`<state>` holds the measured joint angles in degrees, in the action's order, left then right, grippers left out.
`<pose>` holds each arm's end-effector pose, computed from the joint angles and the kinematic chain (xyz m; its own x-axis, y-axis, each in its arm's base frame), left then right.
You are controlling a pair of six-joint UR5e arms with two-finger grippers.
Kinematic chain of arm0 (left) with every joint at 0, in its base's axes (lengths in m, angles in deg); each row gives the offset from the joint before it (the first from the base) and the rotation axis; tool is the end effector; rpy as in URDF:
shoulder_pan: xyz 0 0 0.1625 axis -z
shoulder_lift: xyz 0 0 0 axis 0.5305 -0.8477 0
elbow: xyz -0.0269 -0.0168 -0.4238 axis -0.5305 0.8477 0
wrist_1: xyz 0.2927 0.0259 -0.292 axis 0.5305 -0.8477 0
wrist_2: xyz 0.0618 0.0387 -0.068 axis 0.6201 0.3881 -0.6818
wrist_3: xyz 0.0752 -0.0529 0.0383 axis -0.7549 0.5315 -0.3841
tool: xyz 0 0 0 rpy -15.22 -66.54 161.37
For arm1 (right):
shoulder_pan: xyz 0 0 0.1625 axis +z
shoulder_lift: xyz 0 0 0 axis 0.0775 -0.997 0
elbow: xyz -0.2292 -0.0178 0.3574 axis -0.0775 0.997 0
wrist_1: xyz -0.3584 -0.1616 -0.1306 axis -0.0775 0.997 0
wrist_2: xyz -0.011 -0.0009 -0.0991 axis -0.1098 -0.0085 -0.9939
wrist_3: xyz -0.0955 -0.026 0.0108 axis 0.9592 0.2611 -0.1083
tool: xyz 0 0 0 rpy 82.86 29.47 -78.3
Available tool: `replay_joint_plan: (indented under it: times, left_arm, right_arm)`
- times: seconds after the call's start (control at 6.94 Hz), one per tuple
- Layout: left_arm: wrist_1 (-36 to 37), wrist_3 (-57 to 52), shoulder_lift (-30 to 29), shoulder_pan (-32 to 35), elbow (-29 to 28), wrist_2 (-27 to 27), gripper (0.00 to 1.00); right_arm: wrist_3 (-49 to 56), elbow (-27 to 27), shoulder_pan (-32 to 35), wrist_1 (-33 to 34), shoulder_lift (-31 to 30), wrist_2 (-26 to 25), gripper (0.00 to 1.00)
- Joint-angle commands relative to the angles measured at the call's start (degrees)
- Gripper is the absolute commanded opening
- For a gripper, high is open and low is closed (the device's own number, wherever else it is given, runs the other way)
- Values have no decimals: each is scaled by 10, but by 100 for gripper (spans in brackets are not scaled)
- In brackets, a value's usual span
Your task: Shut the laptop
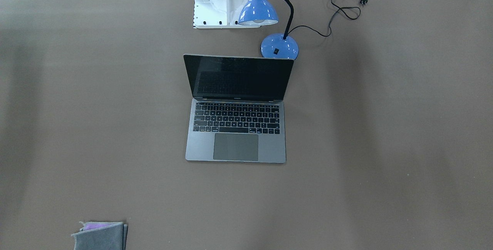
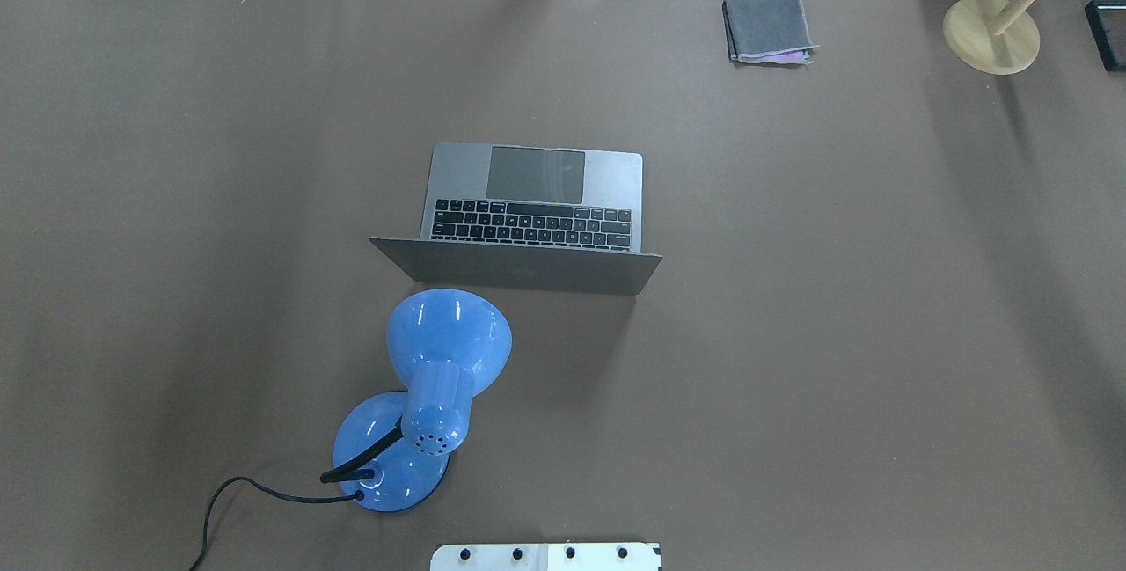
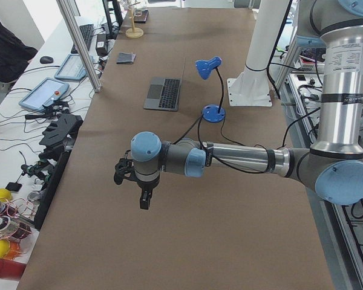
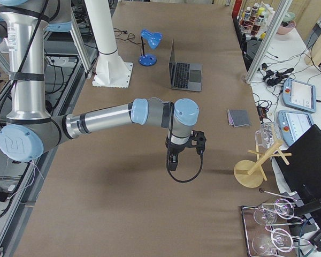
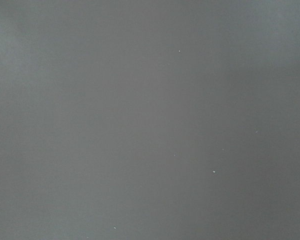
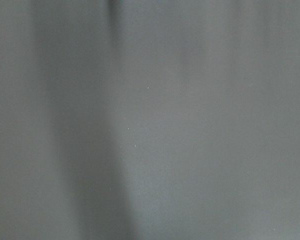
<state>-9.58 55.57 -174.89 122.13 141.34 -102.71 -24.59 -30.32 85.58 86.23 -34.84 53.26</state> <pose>-0.0643 -0.4942 0.6128 0.7146 0.0804 -0.6949 0.0199 0.9906 0.1350 0.0662 -0.4533 0.5713 0.7351 0.0160 0.6778 0.0496 0.9958 -0.0773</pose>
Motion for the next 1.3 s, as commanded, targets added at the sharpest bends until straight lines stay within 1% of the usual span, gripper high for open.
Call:
replay_joint_plan:
  times: [0.0, 0.58, 0.72, 0.86, 1.01, 1.15]
  left_arm:
    - [-4, -2, 1, 0, 3, 0, 98]
    - [-5, 1, -2, 0, 1, -4, 98]
    - [-1, 9, -13, -1, 2, -4, 98]
    - [1, 85, -57, -8, -2, -4, 98]
    - [-5, 178, -86, -41, 2, -4, 98]
    - [-6, 272, -110, -94, 15, -4, 98]
  right_arm:
    - [1, 0, 1, 0, 1, 3, 100]
    - [3, -5, 1, -1, 3, 3, 100]
    - [-5, -3, -1, 0, 23, 3, 100]
    - [-23, 2, -10, 8, 76, 3, 100]
    - [-68, 3, -38, 3, 105, 3, 100]
    - [-154, 1, -78, 0, 138, 3, 100]
